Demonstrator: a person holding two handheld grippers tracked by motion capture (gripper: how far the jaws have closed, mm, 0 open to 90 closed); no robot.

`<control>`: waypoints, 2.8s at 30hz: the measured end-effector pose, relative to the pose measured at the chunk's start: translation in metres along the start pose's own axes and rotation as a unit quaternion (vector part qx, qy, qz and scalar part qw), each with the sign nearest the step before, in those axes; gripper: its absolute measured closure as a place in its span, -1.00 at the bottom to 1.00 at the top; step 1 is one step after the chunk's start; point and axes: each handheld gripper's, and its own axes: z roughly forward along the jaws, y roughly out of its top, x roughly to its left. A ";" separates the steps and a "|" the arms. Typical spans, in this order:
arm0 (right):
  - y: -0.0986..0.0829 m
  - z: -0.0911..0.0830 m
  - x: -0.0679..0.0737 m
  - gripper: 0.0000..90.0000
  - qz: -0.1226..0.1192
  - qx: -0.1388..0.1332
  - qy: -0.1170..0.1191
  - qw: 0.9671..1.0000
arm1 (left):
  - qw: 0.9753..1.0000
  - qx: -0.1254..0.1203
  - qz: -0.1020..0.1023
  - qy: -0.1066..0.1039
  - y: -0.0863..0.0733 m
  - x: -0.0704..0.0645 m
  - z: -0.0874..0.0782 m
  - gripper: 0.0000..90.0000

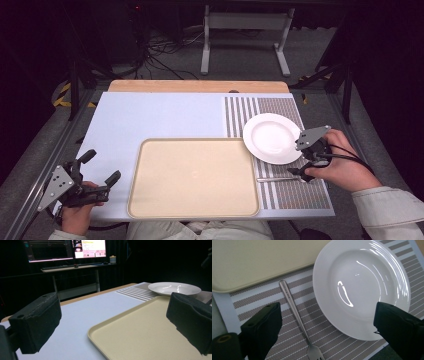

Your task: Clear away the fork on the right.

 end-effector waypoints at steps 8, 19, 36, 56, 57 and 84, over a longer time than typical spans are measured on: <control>0.002 0.008 0.003 -0.80 -0.017 0.038 0.032 0.999 | 1.000 0.001 -0.001 -0.002 0.000 0.000 0.000 -0.99; 0.000 0.020 0.006 -0.80 -0.030 0.075 0.059 0.995 | 1.000 0.001 -0.001 -0.003 0.000 0.000 0.000 -0.98; -0.013 0.045 0.007 -0.72 -0.034 0.115 0.097 0.988 | 1.000 0.002 -0.001 -0.002 0.000 0.000 0.000 -0.98; -0.026 0.070 0.008 -0.57 -0.028 0.141 0.129 0.981 | 1.000 0.002 -0.001 -0.002 0.000 0.000 0.000 -0.98; -0.026 0.070 0.007 -0.48 -0.031 0.140 0.132 0.981 | 1.000 0.002 -0.001 -0.002 0.000 0.000 0.001 -0.98; -0.034 0.077 -0.002 0.86 -0.088 0.138 0.145 0.976 | 1.000 0.002 -0.001 -0.004 0.000 0.000 0.000 -0.98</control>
